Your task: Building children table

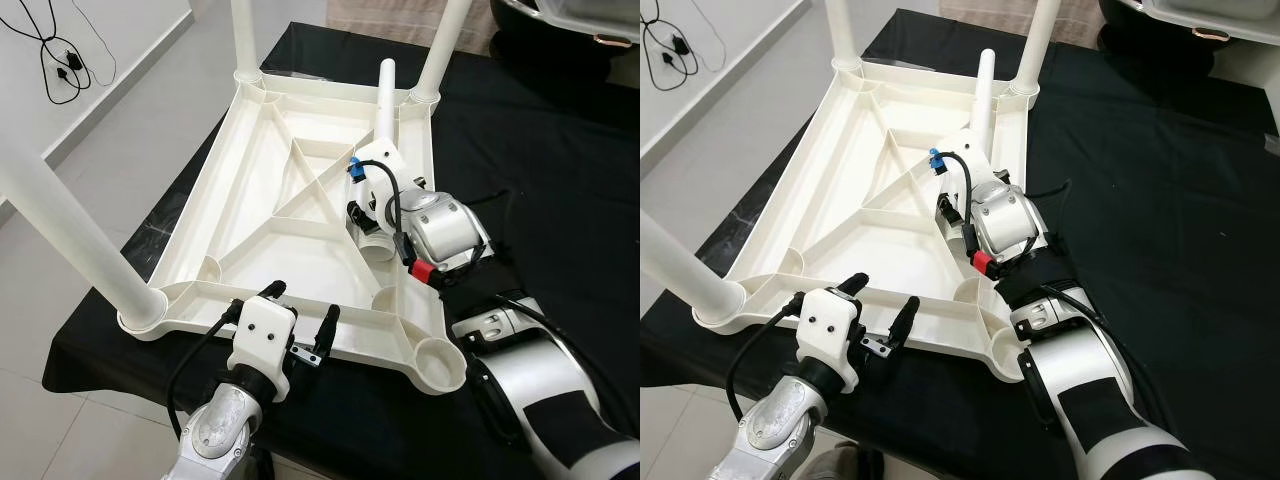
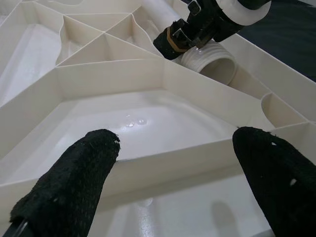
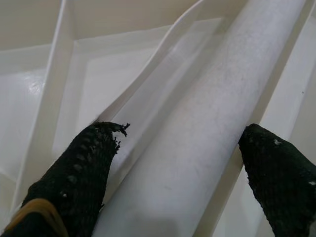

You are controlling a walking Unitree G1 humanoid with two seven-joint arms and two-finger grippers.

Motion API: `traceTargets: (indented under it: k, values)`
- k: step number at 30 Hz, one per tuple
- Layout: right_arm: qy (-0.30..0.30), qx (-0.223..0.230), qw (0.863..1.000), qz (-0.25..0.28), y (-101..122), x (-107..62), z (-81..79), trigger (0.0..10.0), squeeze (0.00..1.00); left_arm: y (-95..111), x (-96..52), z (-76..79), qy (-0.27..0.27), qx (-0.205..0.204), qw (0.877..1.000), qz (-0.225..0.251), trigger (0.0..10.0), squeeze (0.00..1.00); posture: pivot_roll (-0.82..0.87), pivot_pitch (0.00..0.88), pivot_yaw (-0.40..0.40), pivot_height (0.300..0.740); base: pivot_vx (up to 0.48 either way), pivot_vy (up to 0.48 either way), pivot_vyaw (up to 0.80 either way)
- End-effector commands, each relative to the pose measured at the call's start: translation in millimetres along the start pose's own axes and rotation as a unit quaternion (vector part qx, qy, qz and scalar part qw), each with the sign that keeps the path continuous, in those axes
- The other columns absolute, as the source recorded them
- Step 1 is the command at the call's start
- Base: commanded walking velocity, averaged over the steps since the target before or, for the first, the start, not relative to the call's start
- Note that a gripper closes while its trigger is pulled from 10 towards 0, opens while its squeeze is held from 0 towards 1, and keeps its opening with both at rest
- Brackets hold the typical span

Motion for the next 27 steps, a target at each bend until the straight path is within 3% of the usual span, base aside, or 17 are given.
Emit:
traceTargets:
  k: [1,2,4,5,19,24,25,26,27]
  values:
    - [0.002,-0.023,0.99,-0.137,-76,12.5,-4.0,8.2,0.0,-4,-3.5,2.7,0.0,-0.002,1.0,-0.011,10.0,0.0,-0.06,0.272,-0.089,0.74,0.0,0.0,0.0]
    - [0.003,-0.029,0.99,-0.137,-76,12.4,-4.2,2.9,0.0,-4,-3.7,2.9,0.0,-0.002,1.0,-0.011,10.0,0.0,-0.06,0.272,-0.089,0.74,0.0,0.0,0.0]
    - [0.002,-0.038,0.99,-0.136,-76,12.3,-4.1,2.9,0.0,-4,-4.0,3.2,0.0,-0.002,1.0,-0.011,10.0,0.0,-0.06,0.271,-0.09,0.74,0.0,0.0,0.0]
    - [0.001,-0.045,0.99,-0.136,-77,12.0,-4.0,0.0,0.0,-4,-4.2,3.5,0.0,-0.002,1.0,-0.011,10.0,0.0,-0.06,0.271,-0.09,0.74,0.0,0.0,0.0]
    - [0.005,-0.055,0.99,-0.128,-74,7.6,-2.3,0.0,0.0,-3,-4.4,3.2,0.002,-0.005,1.0,-0.011,10.0,0.0,-0.06,0.285,-0.089,0.74,0.0,0.0,0.0]
    - [-0.012,-0.013,0.995,-0.096,-63,9.0,4.1,0.0,0.0,-3,-4.3,3.2,0.002,-0.005,1.0,-0.011,10.0,0.0,-0.06,0.285,-0.09,0.74,0.0,0.0,0.0]
    - [-0.019,0.023,0.997,-0.074,-55,9.6,8.0,0.0,0.0,-4,-4.3,3.0,0.002,-0.005,1.0,-0.011,10.0,0.0,-0.06,0.278,-0.089,0.74,0.0,0.0,0.0]
    - [-0.019,0.023,0.997,-0.074,-55,9.6,8.0,0.0,0.0,-4,-4.3,3.0,0.002,-0.005,1.0,-0.011,10.0,0.0,-0.06,0.278,-0.089,0.74,0.0,0.0,0.0]
    - [-0.024,0.056,0.997,-0.056,-49,9.8,11.8,0.0,0.0,-4,-4.2,2.8,0.003,-0.005,1.0,-0.011,10.0,0.0,-0.06,0.276,-0.087,0.74,0.0,0.0,0.0]
Point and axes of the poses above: a point about 5 cm out from each wrist's last joint towards the gripper, its own x axis pointing out of the wrist towards the gripper, its own y axis along the axis of the wrist's last joint, z = x × y, the point moved 4 cm from there along x, pointing out of the wrist towards the gripper, and after that the axes turned 3 degrees about x, right-handed, at the moved point
